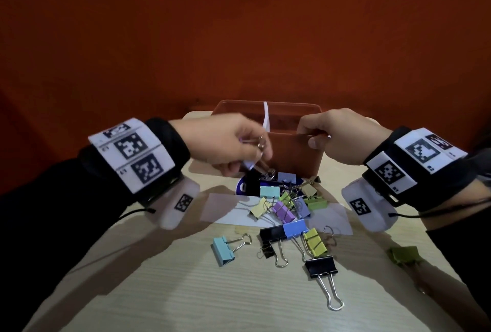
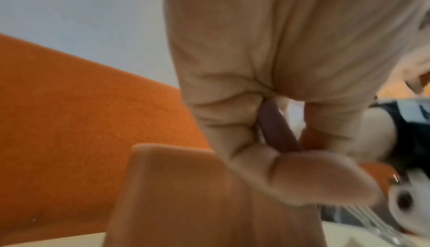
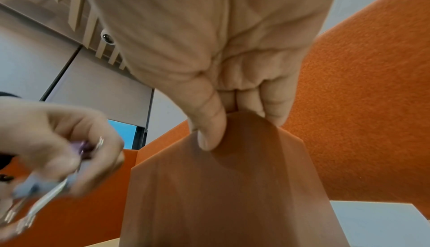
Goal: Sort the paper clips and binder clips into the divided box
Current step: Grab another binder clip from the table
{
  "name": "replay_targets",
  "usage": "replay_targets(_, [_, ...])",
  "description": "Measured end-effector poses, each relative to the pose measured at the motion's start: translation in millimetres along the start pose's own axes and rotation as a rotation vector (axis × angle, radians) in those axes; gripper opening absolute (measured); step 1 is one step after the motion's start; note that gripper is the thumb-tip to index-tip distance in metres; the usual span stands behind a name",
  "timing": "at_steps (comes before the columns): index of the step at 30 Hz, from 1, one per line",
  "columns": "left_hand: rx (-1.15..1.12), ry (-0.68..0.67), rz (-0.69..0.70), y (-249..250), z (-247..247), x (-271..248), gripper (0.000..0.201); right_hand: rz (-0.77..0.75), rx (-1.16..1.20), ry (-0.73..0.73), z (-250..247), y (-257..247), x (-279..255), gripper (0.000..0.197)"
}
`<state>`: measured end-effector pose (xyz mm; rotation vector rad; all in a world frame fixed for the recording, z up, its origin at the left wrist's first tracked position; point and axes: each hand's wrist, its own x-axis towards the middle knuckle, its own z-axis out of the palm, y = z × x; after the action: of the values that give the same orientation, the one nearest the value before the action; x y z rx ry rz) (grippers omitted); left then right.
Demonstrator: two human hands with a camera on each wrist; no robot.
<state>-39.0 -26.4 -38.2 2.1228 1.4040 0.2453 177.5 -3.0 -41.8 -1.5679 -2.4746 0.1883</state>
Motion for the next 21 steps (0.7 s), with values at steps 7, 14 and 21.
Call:
replay_targets(7, [-0.481,0.357,0.122,18,-6,28,0.009,-0.007,-0.026,0.007,1,0,1,0.021])
replay_targets(14, [0.009,0.427,0.135,19,0,59,0.023,-0.011,-0.055,0.009,1,0,0,0.021])
replay_targets(21, [0.118,0.435,0.179,12,1,67,0.045,-0.003,-0.058,0.013,1,0,0,0.022])
